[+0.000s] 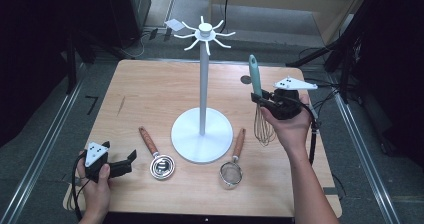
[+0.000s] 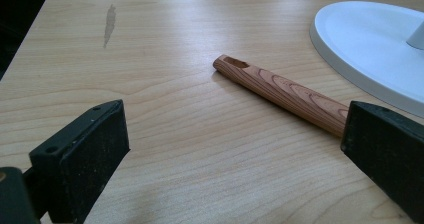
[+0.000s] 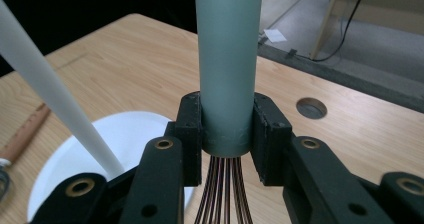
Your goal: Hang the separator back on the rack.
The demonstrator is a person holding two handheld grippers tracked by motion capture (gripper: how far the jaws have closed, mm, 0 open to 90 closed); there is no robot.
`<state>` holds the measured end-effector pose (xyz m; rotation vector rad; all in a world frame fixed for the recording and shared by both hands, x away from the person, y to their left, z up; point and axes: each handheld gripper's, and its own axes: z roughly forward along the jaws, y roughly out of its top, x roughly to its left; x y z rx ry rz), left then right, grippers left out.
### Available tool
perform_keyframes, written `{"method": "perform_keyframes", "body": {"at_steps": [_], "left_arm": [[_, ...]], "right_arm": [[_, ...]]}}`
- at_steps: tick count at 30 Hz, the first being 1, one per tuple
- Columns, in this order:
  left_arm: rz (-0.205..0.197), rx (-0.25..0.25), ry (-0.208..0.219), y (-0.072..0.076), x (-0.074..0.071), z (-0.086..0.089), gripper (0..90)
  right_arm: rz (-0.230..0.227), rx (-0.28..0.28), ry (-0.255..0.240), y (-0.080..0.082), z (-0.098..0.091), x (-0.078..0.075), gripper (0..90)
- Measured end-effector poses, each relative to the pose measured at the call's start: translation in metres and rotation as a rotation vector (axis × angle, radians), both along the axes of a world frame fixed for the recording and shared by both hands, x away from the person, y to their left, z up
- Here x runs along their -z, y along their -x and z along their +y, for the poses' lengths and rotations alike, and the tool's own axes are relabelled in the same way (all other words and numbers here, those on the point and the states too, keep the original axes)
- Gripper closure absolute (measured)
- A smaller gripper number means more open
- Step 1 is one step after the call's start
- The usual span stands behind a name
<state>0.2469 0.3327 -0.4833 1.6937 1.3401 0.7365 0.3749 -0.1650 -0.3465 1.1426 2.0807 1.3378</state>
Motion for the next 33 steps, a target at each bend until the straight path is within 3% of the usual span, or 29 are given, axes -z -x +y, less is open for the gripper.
{"method": "perform_keyframes", "body": {"at_steps": [7,33], "left_arm": [[-0.004,0.001,0.002,0.0,0.0,0.0,0.0],[-0.003,-0.002,0.003,0.0,0.0,0.0,0.0]], "right_arm": [[-0.057,-0.041,-0.1,0.011,0.007,-0.009,70.7],[-0.157,-0.118,-0.21,0.034,0.028,-0.032,70.6]]}}
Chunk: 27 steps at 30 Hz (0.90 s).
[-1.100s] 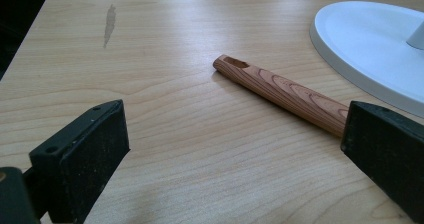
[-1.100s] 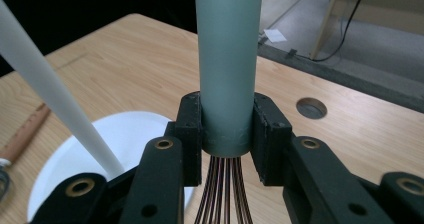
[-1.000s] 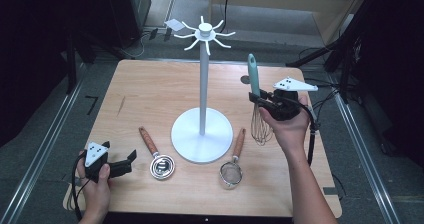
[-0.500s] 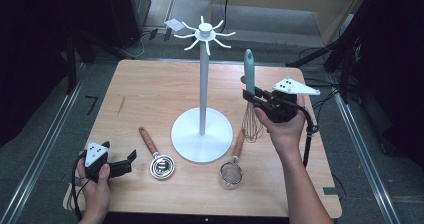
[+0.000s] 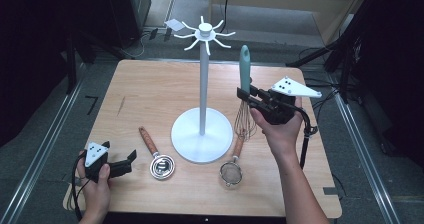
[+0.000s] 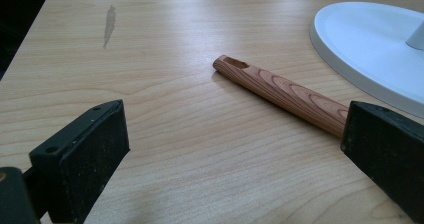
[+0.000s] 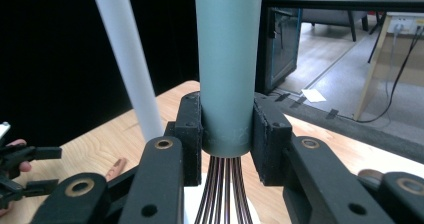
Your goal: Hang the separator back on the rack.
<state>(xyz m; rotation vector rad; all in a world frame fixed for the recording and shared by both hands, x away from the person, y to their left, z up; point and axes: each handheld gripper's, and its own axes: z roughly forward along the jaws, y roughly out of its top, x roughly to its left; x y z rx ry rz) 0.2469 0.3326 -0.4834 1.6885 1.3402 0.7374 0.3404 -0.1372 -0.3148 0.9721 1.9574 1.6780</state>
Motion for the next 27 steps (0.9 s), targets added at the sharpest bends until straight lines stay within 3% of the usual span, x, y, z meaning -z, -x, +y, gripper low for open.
{"method": "perform_keyframes", "body": {"at_steps": [27], "left_arm": [[-0.003,0.001,0.0,0.0,0.0,0.0,0.0]], "right_arm": [[-0.104,-0.075,-0.072,0.025,0.02,-0.029,70.6]]}}
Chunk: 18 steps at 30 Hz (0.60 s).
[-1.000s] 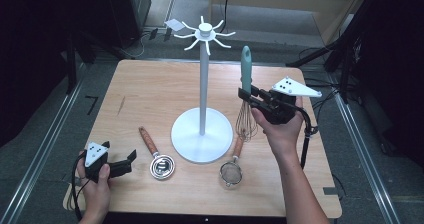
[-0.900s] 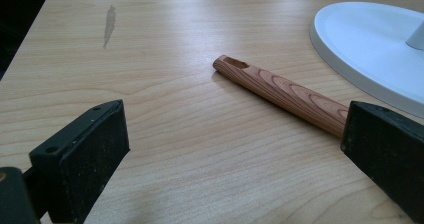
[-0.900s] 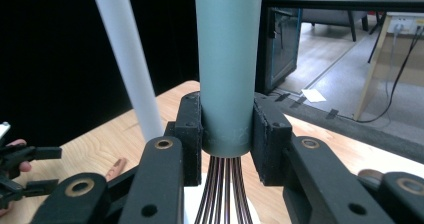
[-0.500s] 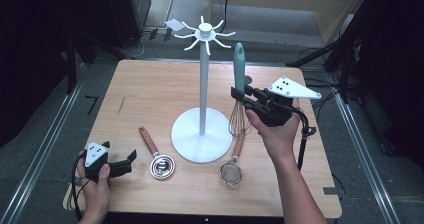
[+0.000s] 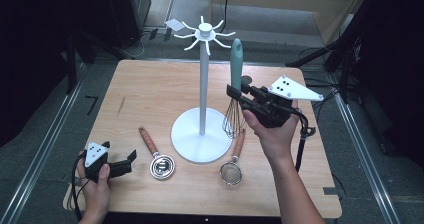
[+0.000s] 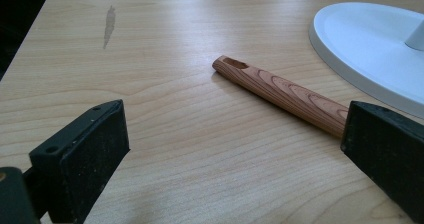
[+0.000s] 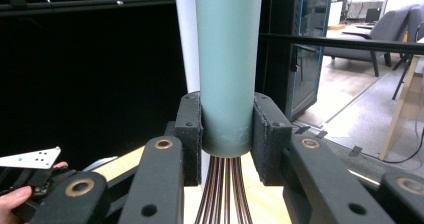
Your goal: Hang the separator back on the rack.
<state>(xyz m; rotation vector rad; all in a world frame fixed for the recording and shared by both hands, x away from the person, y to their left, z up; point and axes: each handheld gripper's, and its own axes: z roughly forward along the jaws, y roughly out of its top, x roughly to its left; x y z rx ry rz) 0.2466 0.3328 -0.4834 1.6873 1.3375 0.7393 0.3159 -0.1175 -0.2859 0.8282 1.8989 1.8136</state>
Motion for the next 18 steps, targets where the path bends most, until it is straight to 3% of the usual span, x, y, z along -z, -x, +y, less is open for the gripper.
{"method": "perform_keyframes", "body": {"at_steps": [18], "left_arm": [[0.001,-0.001,-0.003,0.0001,-0.0001,-0.0002,0.0]], "right_arm": [[-0.02,-0.052,-0.017,0.0065,0.0044,-0.0033,70.6]]}}
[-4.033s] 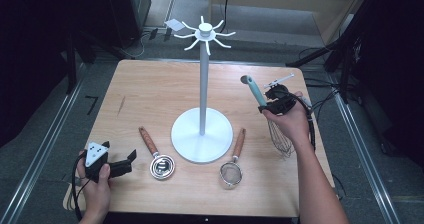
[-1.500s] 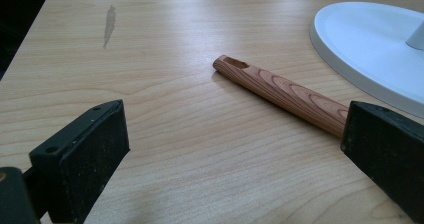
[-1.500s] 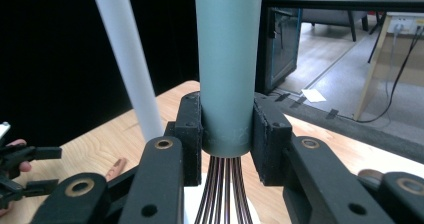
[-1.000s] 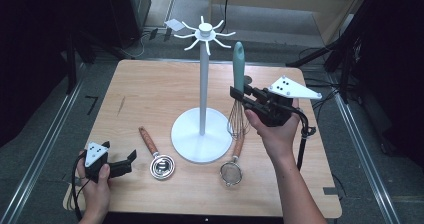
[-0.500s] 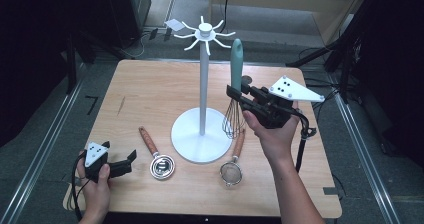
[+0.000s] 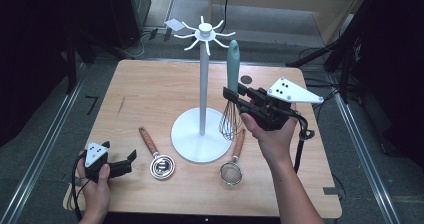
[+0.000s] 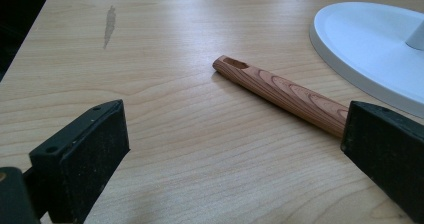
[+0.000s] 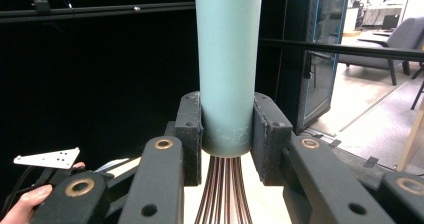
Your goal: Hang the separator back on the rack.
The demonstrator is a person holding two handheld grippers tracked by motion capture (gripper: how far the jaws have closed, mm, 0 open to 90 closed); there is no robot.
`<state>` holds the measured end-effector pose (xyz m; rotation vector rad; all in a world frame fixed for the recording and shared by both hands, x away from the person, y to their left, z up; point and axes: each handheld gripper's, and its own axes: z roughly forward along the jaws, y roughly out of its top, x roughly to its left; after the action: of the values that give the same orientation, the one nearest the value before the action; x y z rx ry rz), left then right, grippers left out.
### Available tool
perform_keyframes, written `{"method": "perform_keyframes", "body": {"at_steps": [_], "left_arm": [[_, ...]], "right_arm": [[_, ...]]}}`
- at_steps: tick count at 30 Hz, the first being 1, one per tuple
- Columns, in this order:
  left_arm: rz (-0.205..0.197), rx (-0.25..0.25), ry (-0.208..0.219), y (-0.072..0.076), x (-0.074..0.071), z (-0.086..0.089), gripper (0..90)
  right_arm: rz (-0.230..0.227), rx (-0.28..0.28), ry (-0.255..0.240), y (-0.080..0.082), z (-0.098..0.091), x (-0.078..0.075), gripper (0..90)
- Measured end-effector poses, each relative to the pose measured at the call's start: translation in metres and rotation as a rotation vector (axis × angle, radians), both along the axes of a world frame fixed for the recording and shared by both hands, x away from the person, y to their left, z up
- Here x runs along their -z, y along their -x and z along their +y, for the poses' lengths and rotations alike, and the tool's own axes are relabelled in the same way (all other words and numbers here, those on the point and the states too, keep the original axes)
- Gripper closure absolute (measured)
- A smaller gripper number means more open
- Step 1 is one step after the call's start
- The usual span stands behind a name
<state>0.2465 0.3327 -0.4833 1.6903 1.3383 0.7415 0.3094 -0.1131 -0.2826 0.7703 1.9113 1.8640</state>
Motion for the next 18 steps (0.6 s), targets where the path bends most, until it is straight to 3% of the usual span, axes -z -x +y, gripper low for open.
{"method": "perform_keyframes", "body": {"at_steps": [18], "left_arm": [[0.0,0.0,0.004,-0.0001,0.0,0.0004,0.0]], "right_arm": [[0.028,-0.028,-0.007,-0.0081,0.0093,0.0036,70.6]]}}
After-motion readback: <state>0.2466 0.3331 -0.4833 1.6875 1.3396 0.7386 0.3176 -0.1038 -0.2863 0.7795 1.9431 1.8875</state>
